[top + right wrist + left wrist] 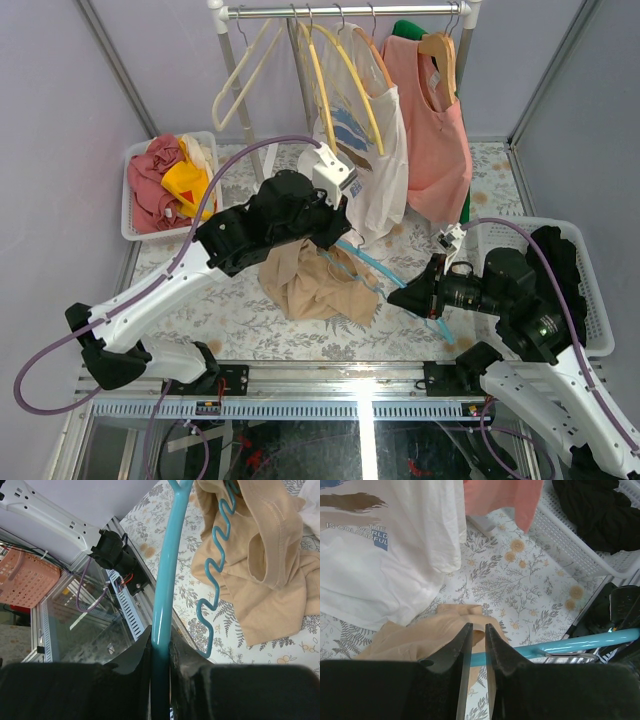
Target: Place the t-shirt on the hanger
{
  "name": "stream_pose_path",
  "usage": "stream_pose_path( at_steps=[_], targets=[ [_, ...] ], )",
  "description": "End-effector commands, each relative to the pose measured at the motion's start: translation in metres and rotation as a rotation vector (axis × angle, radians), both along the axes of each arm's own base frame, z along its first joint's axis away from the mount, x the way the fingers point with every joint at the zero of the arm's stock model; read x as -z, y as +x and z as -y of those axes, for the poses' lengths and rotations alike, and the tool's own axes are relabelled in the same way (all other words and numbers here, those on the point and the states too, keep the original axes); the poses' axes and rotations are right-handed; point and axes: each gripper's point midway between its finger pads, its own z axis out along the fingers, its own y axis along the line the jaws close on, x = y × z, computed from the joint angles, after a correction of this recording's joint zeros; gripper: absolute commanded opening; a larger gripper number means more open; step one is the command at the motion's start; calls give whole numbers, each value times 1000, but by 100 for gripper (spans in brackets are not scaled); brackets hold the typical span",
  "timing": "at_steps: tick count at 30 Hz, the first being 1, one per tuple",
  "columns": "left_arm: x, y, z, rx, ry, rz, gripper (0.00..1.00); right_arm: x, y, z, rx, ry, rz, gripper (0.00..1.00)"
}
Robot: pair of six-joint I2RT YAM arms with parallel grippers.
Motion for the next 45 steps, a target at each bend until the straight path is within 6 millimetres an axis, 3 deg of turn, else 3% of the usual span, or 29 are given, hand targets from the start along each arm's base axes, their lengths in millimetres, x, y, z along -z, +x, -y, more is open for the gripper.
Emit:
stream_pose_path(
  at_steps=[1, 24, 29, 38, 45],
  targets=[
    [-7, -4, 12, 38, -64, 4, 15, -35, 2, -5, -10, 89, 108, 0],
    [-4, -10, 14, 39, -100, -33, 16, -39, 6, -10, -12, 116, 84, 0],
    [3, -11, 6, 9, -93, -42, 16, -38, 5, -14, -43, 122, 77, 0],
    [-21, -14, 10, 46, -137, -2, 17, -27, 3, -16, -47, 144, 39, 0],
    [-36, -16, 17, 96, -139, 13, 17, -41, -9, -10, -38, 205, 48, 0]
  ],
)
